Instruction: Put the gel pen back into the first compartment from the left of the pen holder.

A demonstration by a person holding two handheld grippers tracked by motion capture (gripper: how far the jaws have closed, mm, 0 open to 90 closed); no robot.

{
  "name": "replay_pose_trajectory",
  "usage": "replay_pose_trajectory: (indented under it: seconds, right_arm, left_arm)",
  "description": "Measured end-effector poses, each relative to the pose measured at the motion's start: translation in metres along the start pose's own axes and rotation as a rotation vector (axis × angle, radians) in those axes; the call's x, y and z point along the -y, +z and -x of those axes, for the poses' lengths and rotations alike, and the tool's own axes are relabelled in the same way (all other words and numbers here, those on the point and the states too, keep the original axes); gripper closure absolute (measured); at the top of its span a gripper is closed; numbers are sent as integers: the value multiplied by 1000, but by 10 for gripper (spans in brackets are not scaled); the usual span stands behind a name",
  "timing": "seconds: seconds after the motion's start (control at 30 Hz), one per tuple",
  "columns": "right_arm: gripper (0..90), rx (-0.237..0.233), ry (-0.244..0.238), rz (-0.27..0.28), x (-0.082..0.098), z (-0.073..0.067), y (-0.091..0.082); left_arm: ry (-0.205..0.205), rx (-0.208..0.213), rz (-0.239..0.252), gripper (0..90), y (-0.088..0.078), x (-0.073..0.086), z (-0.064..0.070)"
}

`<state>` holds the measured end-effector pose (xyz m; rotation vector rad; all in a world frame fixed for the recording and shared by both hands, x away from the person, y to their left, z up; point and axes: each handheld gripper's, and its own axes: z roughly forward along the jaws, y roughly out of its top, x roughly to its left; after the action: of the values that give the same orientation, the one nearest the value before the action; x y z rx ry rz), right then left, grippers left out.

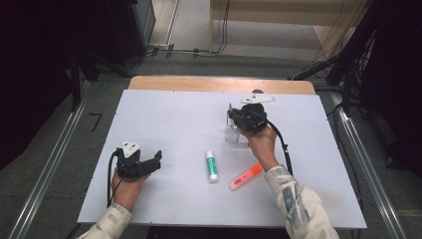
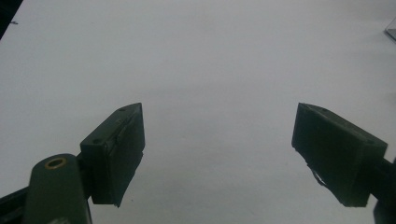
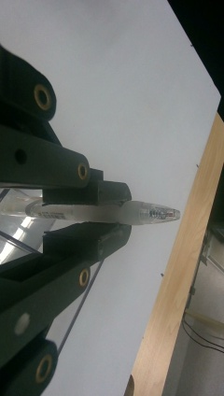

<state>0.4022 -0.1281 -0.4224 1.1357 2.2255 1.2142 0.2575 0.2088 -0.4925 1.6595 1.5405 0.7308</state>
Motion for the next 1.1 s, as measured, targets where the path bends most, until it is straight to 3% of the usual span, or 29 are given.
replay_pose_trajectory:
  seconds: [0.2, 0.6, 0.83, 1.1]
  right_arm:
    - [757, 3, 1, 1, 0, 1, 0]
    - [641, -7, 22, 11, 1, 6, -7]
    - [515, -12, 33, 32, 5, 12, -21]
    - [444, 0, 25, 50, 17, 15, -46]
  left_arm:
    - [1, -1, -1, 173, 0, 0, 0]
    - [1, -1, -2, 173, 0, 0, 0]
    - [2, 0, -4, 173, 1, 0, 0]
    - [4, -4, -6, 173, 2, 0, 1]
